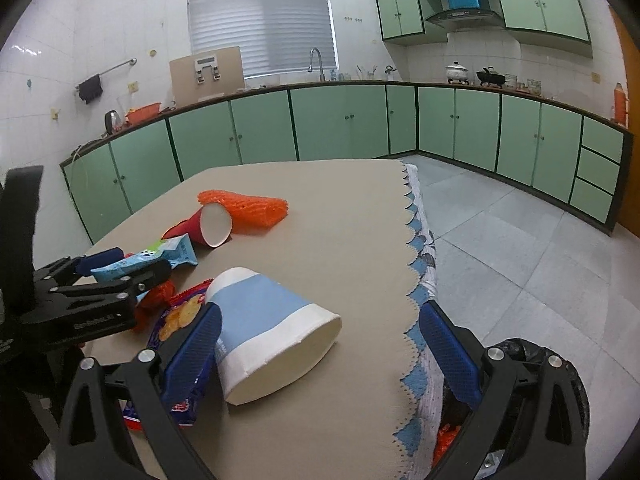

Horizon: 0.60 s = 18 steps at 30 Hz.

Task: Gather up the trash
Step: 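Move both tools back over the trash on the table, then grasp the blue milk carton with the left gripper and lift it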

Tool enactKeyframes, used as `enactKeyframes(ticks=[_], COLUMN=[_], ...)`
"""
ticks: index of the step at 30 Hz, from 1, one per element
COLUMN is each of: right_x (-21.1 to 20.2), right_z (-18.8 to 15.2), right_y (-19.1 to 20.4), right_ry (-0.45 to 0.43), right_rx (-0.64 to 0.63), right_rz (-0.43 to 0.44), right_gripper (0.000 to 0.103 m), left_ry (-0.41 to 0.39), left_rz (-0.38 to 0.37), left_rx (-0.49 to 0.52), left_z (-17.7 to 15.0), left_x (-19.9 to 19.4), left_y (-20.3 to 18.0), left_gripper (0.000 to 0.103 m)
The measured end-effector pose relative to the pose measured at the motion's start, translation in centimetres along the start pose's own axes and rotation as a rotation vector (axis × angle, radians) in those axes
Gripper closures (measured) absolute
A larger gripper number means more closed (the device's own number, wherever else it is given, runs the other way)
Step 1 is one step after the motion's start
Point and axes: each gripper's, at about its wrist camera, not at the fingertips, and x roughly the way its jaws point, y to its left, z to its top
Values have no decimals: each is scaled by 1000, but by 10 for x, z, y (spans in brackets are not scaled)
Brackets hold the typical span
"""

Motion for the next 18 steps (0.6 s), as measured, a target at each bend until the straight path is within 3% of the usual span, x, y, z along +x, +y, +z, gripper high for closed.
enactKeyframes(ticks=[7, 14, 18], right_x=[0, -1, 0], right_z=[-2, 0, 1], right_y=[8, 13, 18], right_ry=[9, 7, 10], right_rx=[-2, -1, -4], right_rz=[13, 26, 28], right_gripper=[6, 6, 6], left_ry=[46, 71, 64], left_rz=[-9, -30, -31], left_rx=[-21, -34, -52], left_z=[-5, -7, -7], left_x=[10, 11, 7], left_y=[2, 5, 7], left_gripper=[18, 59, 59])
